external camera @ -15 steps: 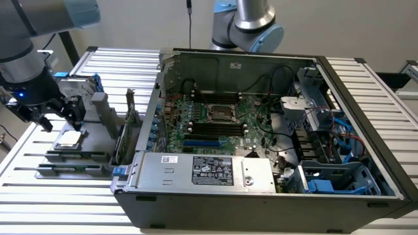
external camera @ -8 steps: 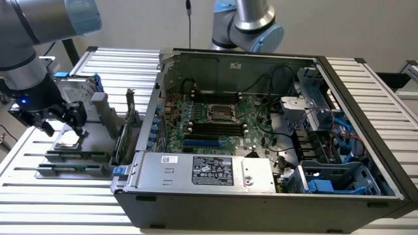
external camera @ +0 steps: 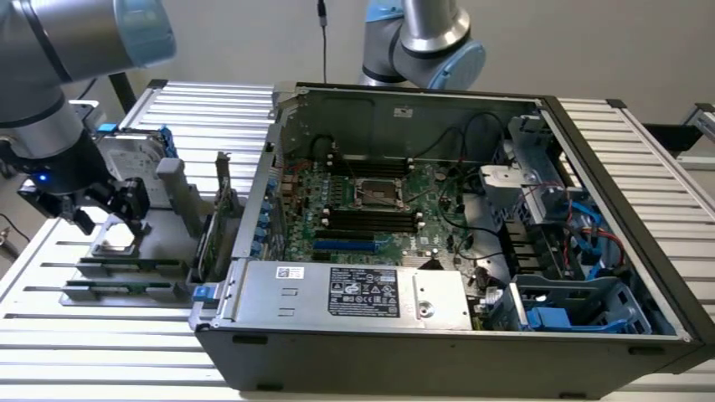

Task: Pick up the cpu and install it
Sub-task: 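Pick up the cpu and move it towards the insertion slot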

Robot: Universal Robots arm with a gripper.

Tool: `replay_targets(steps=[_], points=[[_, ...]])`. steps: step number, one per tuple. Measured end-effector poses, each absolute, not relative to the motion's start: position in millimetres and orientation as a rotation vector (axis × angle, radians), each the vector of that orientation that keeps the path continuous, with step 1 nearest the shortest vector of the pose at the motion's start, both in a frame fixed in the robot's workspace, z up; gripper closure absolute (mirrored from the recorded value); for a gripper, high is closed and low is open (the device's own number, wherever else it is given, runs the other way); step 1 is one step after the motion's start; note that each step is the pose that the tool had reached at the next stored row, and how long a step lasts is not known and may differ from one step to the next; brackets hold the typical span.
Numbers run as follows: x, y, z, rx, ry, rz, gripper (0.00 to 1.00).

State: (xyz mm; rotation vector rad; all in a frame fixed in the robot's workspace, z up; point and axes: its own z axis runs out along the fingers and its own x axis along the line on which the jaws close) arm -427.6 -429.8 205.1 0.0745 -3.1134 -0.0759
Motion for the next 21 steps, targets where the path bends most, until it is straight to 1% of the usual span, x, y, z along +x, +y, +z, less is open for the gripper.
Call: replay_targets(steps=[11, 17, 21], points=[[-426.0, -429.8, 194.2, 0.015, -3.109, -0.091, 0.29], [-424.0, -429.8, 191.3, 0.012, -3.094, -0.111, 0.29], [-422.8, -429.8, 190.4, 0.011, -3.079, -0.114, 0.29]])
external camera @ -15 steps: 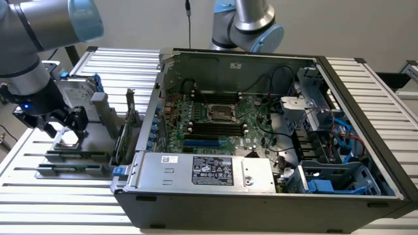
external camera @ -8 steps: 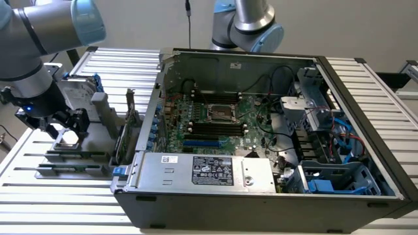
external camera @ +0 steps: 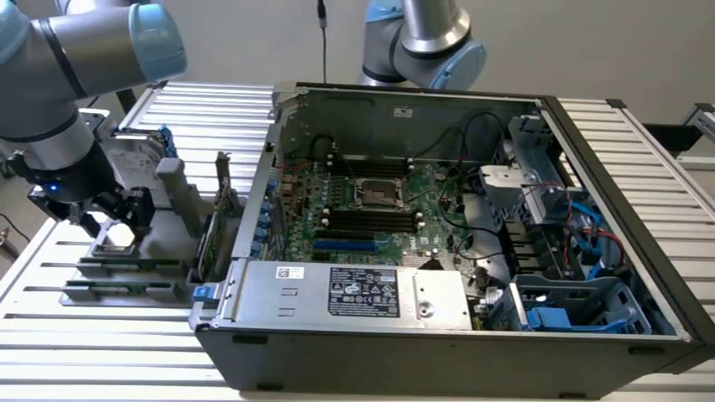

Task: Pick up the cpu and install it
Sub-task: 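Pick up the cpu and move it towards the insertion slot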

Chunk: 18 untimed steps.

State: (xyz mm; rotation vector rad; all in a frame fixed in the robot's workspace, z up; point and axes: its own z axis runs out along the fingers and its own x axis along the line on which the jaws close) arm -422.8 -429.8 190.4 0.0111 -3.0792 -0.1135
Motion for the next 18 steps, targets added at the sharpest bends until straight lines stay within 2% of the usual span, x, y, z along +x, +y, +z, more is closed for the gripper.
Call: replay_targets(steps=[8, 14, 18], points=[[-421.1, -429.8, 188.5, 0.011, -3.074, -0.112, 0.29], [-420.9, -428.6, 186.5, 0.009, -3.076, -0.062, 0.29], [-420.9, -425.9, 186.3, 0.009, -3.076, -0.055, 0.29]])
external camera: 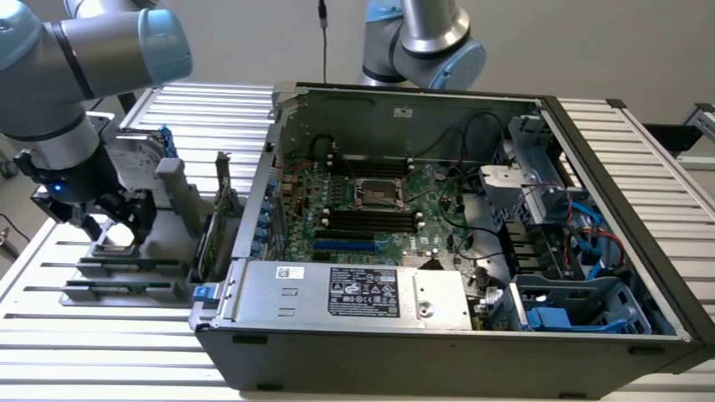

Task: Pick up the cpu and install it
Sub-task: 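Pick up the cpu and move it towards the insertion slot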

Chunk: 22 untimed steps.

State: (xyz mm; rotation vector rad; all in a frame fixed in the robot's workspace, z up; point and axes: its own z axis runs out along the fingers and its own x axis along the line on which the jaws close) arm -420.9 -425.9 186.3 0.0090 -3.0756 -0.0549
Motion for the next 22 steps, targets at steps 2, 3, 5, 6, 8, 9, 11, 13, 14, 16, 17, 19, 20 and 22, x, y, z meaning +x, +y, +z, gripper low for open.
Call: replay_targets(steps=[2, 3, 5, 6, 8, 9, 11, 13, 14, 16, 17, 19, 20, 22], points=[[-420.8, -424.6, 185.9, 0.009, -3.076, -0.055, 0.29], [-420.8, -424.3, 185.8, 0.009, -3.076, -0.054, 0.29], [-420.8, -424.1, 185.7, 0.009, -3.076, -0.05, 0.29], [-420.8, -424.0, 185.6, 0.009, -3.076, -0.047, 0.29], [-420.9, -423.5, 185.3, 0.009, -3.076, -0.041, 0.29], [-420.9, -423.3, 185.2, 0.008, -3.076, -0.038, 0.29], [-420.8, -423.0, 184.9, 0.008, -3.076, -0.034, 0.29], [-420.9, -422.7, 184.7, 0.008, -3.076, -0.032, 0.29], [-420.9, -422.6, 184.6, 0.008, -3.076, -0.03, 0.29], [-420.8, -422.4, 184.4, 0.008, -3.076, -0.029, 0.29], [-420.8, -422.4, 184.3, 0.008, -3.076, -0.028, 0.29], [-420.8, -422.1, 184.1, 0.008, -3.076, -0.027, 0.29], [-420.8, -422.1, 184.1, 0.008, -3.076, -0.026, 0.31], [-420.9, -422.0, 184.1, 0.008, -3.076, -0.025, 0.31]])
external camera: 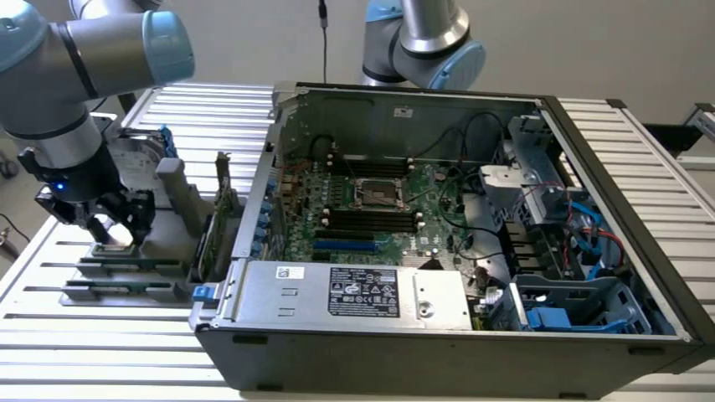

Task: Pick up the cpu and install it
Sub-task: 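Pick up the cpu and move it towards the insertion slot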

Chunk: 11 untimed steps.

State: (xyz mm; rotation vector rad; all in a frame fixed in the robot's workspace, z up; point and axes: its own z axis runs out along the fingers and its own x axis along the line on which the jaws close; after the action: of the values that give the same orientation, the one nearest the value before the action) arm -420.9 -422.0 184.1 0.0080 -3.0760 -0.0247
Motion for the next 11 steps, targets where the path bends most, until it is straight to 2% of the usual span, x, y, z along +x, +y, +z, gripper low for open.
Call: replay_targets(steps=[1, 6, 7, 11], points=[[-420.9, -422.0, 184.1, 0.008, -3.076, -0.024, 0.38], [-420.9, -421.9, 184.3, 0.008, -3.076, -0.023, 0.4], [-420.9, -422.0, 184.3, 0.008, -3.076, -0.023, 0.45], [-420.9, -421.9, 184.1, 0.008, -3.076, -0.024, 0.45]])
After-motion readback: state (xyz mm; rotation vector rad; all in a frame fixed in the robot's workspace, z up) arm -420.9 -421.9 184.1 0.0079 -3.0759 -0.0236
